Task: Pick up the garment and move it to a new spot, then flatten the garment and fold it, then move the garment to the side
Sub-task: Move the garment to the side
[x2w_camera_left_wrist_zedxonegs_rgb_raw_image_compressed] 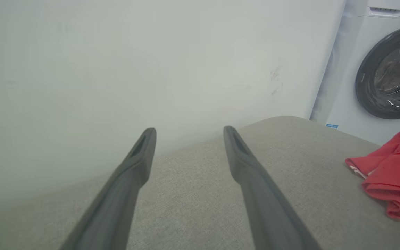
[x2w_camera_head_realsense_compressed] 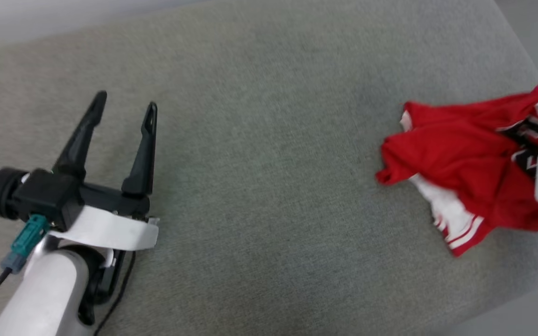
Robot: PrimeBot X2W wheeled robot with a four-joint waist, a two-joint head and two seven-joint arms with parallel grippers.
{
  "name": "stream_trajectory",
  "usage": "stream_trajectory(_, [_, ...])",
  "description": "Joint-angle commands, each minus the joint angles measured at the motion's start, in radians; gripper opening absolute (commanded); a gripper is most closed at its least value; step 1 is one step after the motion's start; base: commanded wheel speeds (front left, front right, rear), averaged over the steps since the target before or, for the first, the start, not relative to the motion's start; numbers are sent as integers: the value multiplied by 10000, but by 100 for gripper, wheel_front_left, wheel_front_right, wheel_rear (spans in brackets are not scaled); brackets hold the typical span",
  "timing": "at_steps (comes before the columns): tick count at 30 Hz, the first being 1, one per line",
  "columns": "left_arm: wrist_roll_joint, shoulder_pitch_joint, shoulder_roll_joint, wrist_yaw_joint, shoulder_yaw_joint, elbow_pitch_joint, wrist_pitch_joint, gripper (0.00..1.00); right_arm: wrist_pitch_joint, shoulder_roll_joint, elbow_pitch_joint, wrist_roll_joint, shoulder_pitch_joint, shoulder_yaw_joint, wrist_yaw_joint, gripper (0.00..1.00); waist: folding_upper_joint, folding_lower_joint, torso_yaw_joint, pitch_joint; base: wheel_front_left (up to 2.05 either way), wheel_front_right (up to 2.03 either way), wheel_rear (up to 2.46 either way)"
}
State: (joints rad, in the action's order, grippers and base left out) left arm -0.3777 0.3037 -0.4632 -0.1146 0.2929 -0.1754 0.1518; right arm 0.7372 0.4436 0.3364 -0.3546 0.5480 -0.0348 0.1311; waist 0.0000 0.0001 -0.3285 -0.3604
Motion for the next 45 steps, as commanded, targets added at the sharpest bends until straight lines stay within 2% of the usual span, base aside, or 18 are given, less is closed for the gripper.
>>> stream_trajectory(1, [116,411,-152,68,25,-263,-196,100,-449,99,310,323,517,399,-8,0,0,-1,-778,-1453,0,0,0])
stream_trajectory(7, [298,1109,-403,149,10,-755,-578,100,-1447,140,1139,1097,1369,1500,-8,0,0,-1,-711,-2304,0,0,0])
stream_trajectory(14, [507,1845,-881,262,-168,-1280,-1007,100,-3018,-286,1934,2126,2284,2948,-8,0,0,-1,-511,-3202,0,0,0])
stream_trajectory(15, [509,1919,-922,278,-190,-1317,-1046,100,-3300,-411,2097,2278,2351,3074,-8,25,0,-1,-483,-3270,0,0,0])
stream_trajectory(16, [515,1961,-941,283,-205,-1354,-1060,100,-3561,-550,2277,2454,2379,3175,-8,38,0,-1,-463,-3310,0,0,0])
stream_trajectory(17, [527,1977,-966,271,-211,-1383,-1084,100,-3819,-659,2464,2624,2449,3317,-8,100,0,-1,-450,-3337,0,0,0])
stream_trajectory(24, [429,1895,-881,235,-139,-1211,-951,100,-5288,-921,3532,3767,2601,4467,-8,100,0,-1,-320,-3018,0,0,0])
stream_trajectory(31, [54,1086,-318,-13,-58,-415,-264,100,-6159,-596,3937,4118,1913,5221,-8,100,0,-1,28,-1594,0,0,0])
stream_trajectory(35, [-273,349,91,-196,-74,218,241,100,-6636,-320,3988,3981,1080,4975,-8,100,0,-1,344,-437,0,0,0])
stream_trajectory(38, [-496,-189,339,-354,-110,599,480,100,-6918,-377,3813,3678,306,4547,-8,100,0,-1,634,308,0,0,0])
stream_trajectory(45, [-865,-1375,767,-694,-238,1187,769,100,-7170,-1282,2563,3045,-1711,3217,-8,100,0,-1,1418,1653,0,0,0])
